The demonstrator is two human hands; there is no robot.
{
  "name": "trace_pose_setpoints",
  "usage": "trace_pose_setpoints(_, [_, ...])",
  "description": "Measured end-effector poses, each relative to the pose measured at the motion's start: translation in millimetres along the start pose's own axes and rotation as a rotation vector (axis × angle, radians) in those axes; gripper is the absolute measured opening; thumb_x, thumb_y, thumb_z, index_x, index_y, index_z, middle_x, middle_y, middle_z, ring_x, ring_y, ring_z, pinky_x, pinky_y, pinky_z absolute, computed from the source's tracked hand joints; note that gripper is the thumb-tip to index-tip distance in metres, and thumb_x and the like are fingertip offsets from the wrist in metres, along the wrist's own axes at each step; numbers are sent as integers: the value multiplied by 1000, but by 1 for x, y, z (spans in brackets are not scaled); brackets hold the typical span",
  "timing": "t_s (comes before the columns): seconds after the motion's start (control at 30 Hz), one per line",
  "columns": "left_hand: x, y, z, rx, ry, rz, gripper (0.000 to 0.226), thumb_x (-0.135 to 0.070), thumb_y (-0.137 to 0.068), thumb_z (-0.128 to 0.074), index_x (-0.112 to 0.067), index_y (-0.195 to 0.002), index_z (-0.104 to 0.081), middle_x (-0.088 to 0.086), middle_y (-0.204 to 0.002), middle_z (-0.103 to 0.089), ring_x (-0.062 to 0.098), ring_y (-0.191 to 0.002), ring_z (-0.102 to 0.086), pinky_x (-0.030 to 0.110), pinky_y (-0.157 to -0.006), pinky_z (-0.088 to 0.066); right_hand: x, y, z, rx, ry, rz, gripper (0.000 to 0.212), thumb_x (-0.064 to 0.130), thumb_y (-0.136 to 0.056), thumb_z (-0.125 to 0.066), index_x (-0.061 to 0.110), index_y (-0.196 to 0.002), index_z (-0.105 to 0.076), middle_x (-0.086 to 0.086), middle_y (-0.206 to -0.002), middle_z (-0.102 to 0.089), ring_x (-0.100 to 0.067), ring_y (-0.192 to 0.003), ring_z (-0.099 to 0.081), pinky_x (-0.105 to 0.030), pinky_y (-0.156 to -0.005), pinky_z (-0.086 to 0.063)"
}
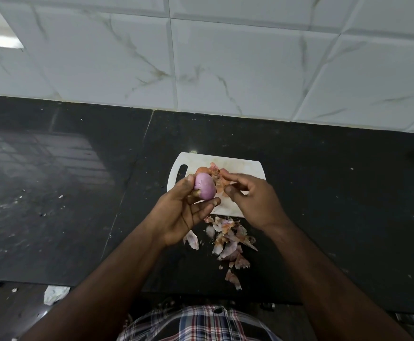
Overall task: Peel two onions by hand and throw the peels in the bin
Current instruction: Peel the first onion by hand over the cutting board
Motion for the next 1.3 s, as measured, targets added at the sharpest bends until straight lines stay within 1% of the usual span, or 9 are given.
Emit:
trace_pose_setpoints(0.13, [-1,0,-5,-15,-181,-16,41,-43,-103,-46,-13,-126,-62,11,-89,-73,20,-71,-72,24,-57,-58,20,-2,-22,150,-79,57,55,34,-84,-77,30,-136,-60,12,-141,-58,9,-116,-56,-18,-102,-45])
trace_pose_setpoints(0.3, [-11,1,-2,-59,-308,-82,40,-47,-102,-48,-14,-120,-61,7,-82,-72,18,-68,-68,23,-54,-55,20,-1,-21,28,-185,67,49,14,-79,-81,16,-126,-67,22,-118,-62,26,-101,-54,-3,-91,-41])
trace_pose_setpoints(0.47, [-12,1,-1,-82,-259,-89,41,-45,-102,-49,-10,-120,-59,10,-80,-71,17,-66,-68,23,-53,-55,19,3,-13,-170,-285,94,23,9,-77,-82,13,-99,-77,15,-99,-71,8,-103,-64,-25,-100,-50])
trace_pose_setpoints(0.57, [-6,1,-1,-64,-155,-20,48,-45,-105,-43,-3,-122,-61,13,-80,-71,17,-62,-67,22,-52,-55,17,2,-15,-112,-451,63,25,6,-79,-80,19,-100,-76,5,-106,-76,-9,-109,-68,-33,-95,-56])
trace_pose_setpoints(0.8, [-5,-1,-3,-4,-129,17,51,-46,-104,-43,-2,-124,-62,17,-95,-73,19,-73,-70,22,-59,-58,17,4,-6,-171,-384,90,25,2,-82,-77,25,-92,-77,8,-95,-77,-7,-99,-71,-27,-91,-56])
trace_pose_setpoints(1.0, [-7,0,-1,75,-70,-18,34,-17,-105,-42,5,-122,-61,27,-114,-70,32,-95,-74,29,-72,-63,-4,0,0,-219,-452,-96,21,6,-91,-65,25,-96,-73,5,-88,-75,-8,-80,-69,-33,-75,-59])
trace_pose_setpoints(1.1, [-13,0,3,1,-238,-97,25,-18,-102,-50,1,-109,-65,22,-98,-74,28,-83,-76,26,-65,-62,-2,-3,-19,38,-283,-85,41,32,-87,-75,36,-125,-64,17,-113,-68,-6,-99,-67,-35,-86,-59])
trace_pose_setpoints(1.2, [-29,1,2,-90,-544,-253,22,-21,-101,-55,-1,-97,-64,17,-82,-75,24,-68,-75,27,-57,-60,5,1,-30,140,-273,-48,59,28,-77,-84,29,-132,-62,31,-120,-62,-5,-110,-66,-28,-90,-57])
trace_pose_setpoints(1.3, [-46,6,-5,-121,-772,-414,29,-22,-101,-55,5,-92,-61,17,-71,-71,18,-53,-69,30,-50,-54,-2,6,-33,139,-557,-181,40,27,-79,-79,19,-118,-72,6,-110,-74,-16,-103,-70,-30,-82,-57])
Point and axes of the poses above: each hand's wrist, its own y-axis away from the middle knuckle, its own z-axis out of the back of the hand, x = y × z, the point moved 10 cm from there along -y, towards the middle knuckle
